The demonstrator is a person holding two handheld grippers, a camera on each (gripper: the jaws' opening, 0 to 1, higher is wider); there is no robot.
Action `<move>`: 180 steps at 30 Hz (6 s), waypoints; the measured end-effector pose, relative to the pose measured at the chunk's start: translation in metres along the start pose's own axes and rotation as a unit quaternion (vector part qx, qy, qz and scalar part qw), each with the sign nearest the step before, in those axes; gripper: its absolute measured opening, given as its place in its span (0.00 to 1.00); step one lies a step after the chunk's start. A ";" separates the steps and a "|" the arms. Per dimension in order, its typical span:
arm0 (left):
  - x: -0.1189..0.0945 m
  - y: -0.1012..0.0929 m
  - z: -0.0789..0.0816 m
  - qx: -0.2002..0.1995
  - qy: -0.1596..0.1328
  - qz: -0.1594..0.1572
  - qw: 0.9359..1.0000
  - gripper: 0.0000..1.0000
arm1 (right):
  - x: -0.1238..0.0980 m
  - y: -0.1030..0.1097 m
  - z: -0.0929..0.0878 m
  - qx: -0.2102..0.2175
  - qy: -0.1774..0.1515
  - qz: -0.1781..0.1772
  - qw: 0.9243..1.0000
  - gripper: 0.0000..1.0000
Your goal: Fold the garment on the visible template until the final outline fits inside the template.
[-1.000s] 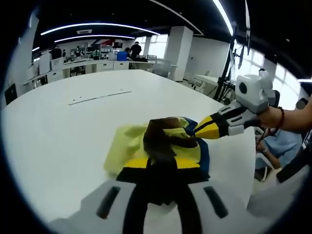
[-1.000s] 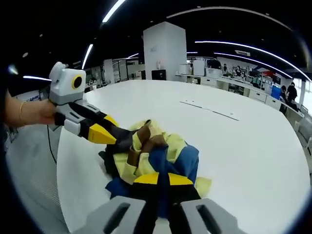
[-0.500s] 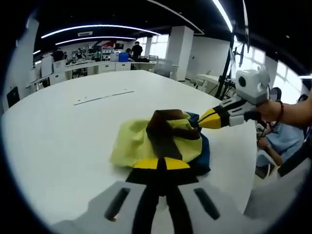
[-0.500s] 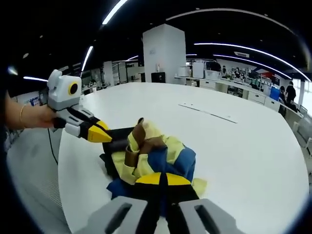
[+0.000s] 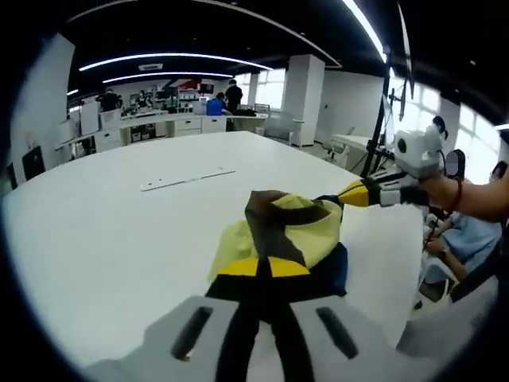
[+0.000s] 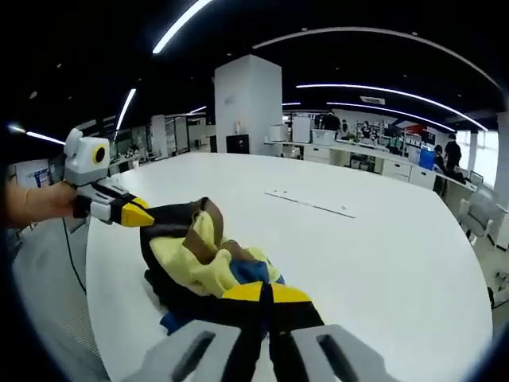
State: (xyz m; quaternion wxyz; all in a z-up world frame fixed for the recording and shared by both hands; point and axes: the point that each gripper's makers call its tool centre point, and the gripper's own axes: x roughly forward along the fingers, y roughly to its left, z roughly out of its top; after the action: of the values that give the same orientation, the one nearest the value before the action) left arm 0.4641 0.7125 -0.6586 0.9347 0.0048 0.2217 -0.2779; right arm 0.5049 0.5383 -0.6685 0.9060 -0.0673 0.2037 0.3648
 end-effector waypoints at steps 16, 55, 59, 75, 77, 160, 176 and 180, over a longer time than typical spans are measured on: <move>-0.004 0.039 0.064 -0.004 -0.054 0.030 0.998 0.00 | 0.000 -0.039 0.060 0.007 -0.046 -0.030 0.998 0.00; 0.160 0.166 0.041 -0.141 -0.047 0.101 0.984 0.00 | 0.145 -0.157 0.026 0.130 0.011 -0.106 0.986 0.00; 0.172 0.176 0.029 -0.152 -0.032 0.104 0.982 0.00 | 0.157 -0.160 0.011 0.139 0.028 -0.106 0.984 0.00; 0.176 0.194 0.016 -0.126 0.005 0.143 0.982 0.10 | 0.173 -0.165 -0.017 0.154 0.069 -0.116 0.979 0.00; 0.173 0.196 0.017 -0.121 0.005 0.146 0.982 0.18 | 0.170 -0.165 -0.015 0.160 0.069 -0.117 0.978 0.01; 0.042 0.021 -0.088 -0.086 0.061 0.054 0.993 0.24 | 0.049 0.072 -0.047 -0.115 0.100 0.104 0.983 0.20; 0.050 0.024 -0.100 -0.052 0.089 0.064 0.993 0.01 | 0.048 0.062 -0.044 -0.063 0.087 0.079 0.991 0.00; 0.048 0.024 -0.100 -0.068 0.089 0.061 0.992 0.00 | 0.043 0.060 -0.038 -0.060 0.081 0.077 0.992 0.00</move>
State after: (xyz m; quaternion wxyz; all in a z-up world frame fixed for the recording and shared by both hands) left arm 0.4715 0.7210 -0.7718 0.9245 -0.0202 0.3217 -0.2035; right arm 0.4799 0.5987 -0.7190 0.8502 -0.1348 0.2585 0.4383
